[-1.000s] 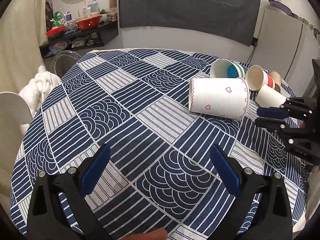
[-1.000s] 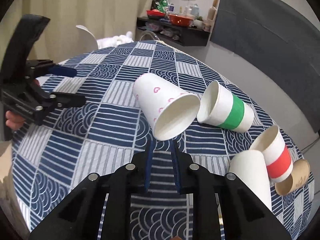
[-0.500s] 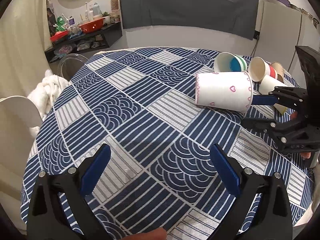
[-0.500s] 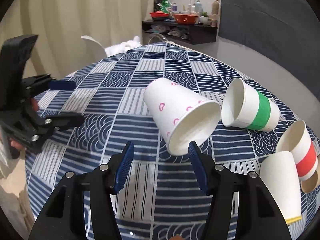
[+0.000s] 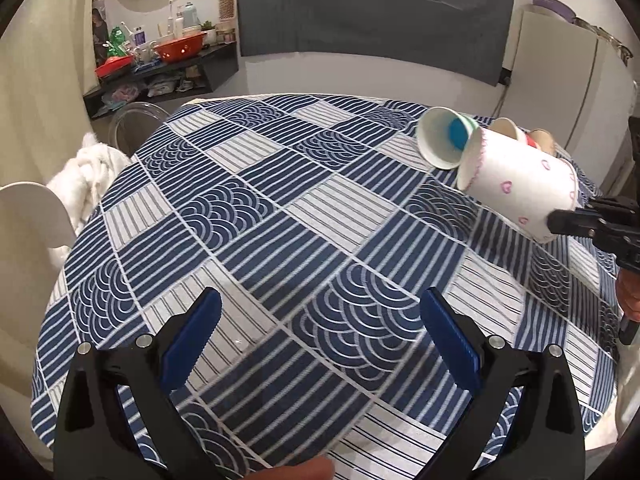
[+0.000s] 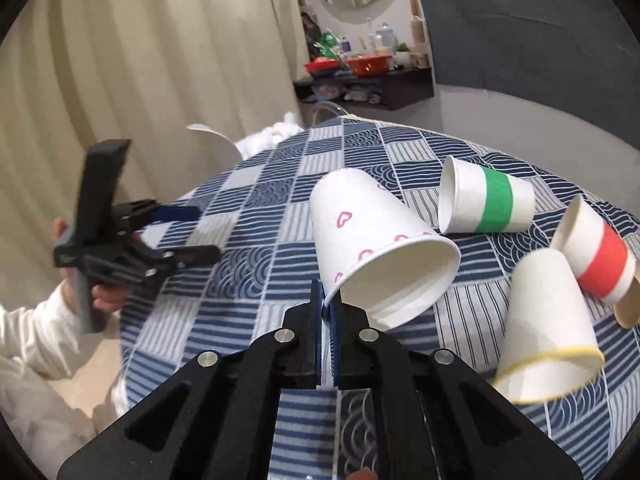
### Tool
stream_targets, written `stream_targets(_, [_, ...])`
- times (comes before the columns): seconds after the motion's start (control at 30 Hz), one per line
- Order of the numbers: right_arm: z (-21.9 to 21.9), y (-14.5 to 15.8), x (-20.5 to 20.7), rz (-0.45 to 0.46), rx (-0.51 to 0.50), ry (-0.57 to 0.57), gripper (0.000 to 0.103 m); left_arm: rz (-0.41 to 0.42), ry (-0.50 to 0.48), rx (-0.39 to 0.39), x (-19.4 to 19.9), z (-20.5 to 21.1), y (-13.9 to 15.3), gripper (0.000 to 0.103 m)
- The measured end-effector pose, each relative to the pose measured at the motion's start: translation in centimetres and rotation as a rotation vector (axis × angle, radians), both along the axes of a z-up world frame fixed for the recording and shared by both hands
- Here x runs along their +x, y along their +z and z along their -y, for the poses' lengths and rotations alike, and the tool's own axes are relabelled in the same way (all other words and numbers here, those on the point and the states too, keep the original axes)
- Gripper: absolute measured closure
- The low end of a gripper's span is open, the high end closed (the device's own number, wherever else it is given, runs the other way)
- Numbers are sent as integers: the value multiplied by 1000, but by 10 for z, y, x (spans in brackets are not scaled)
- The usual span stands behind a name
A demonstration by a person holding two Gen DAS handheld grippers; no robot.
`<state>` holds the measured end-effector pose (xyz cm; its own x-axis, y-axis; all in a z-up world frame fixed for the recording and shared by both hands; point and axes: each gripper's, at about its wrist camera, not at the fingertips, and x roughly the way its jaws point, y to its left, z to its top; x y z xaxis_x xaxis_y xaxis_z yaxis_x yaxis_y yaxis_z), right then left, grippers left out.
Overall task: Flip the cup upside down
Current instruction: 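Close the left gripper on the pink-heart cup's rim and lift it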
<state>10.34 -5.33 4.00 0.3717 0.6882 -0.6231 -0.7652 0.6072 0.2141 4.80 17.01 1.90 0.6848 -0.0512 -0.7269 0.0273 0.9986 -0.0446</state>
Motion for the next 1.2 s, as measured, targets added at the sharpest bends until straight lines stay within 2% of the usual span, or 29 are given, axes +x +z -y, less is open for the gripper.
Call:
stream_targets(0.13, [26, 6, -32, 23, -22, 34, 100, 2, -62, -61, -10, 15, 3, 6])
stream_targets(0.3, [53, 6, -66, 32, -80, 54, 100, 44, -144, -25, -23, 47, 11, 6])
stream_targets(0.5, [77, -4, -90, 18, -131, 52, 100, 57, -243, -64, -37, 86, 13, 6])
stream_targets(0.8, [112, -15, -104, 0, -113, 41, 99, 51, -386, -50, -43, 145, 5, 6])
stream_targets(0.83, [115, -17, -101, -7, -107, 34, 96, 46, -400, -46, -43, 152, 4, 6])
stream_targets(0.87, [118, -21, -99, -19, -103, 26, 81, 43, -409, -41, -43, 156, 2, 6])
stream_targets(0.9, [122, -25, -97, -36, -103, 25, 62, 40, -420, -34, -42, 161, 1, 6])
stream_targets(0.93, [126, -27, -97, -50, -101, 26, 15, 37, -431, -27, -42, 165, -1, 6])
stream_targets(0.97, [131, -30, -96, -63, -88, 22, 9, 36, -445, -23, -42, 168, -2, 6])
stream_targets(1.03, [141, -33, -98, -84, -60, 12, 9, 36, -473, -23, -41, 173, -4, 6])
stream_targets(1.2, [160, -27, -111, -62, -57, -17, 8, 21, -544, -33, -34, 183, -6, 6])
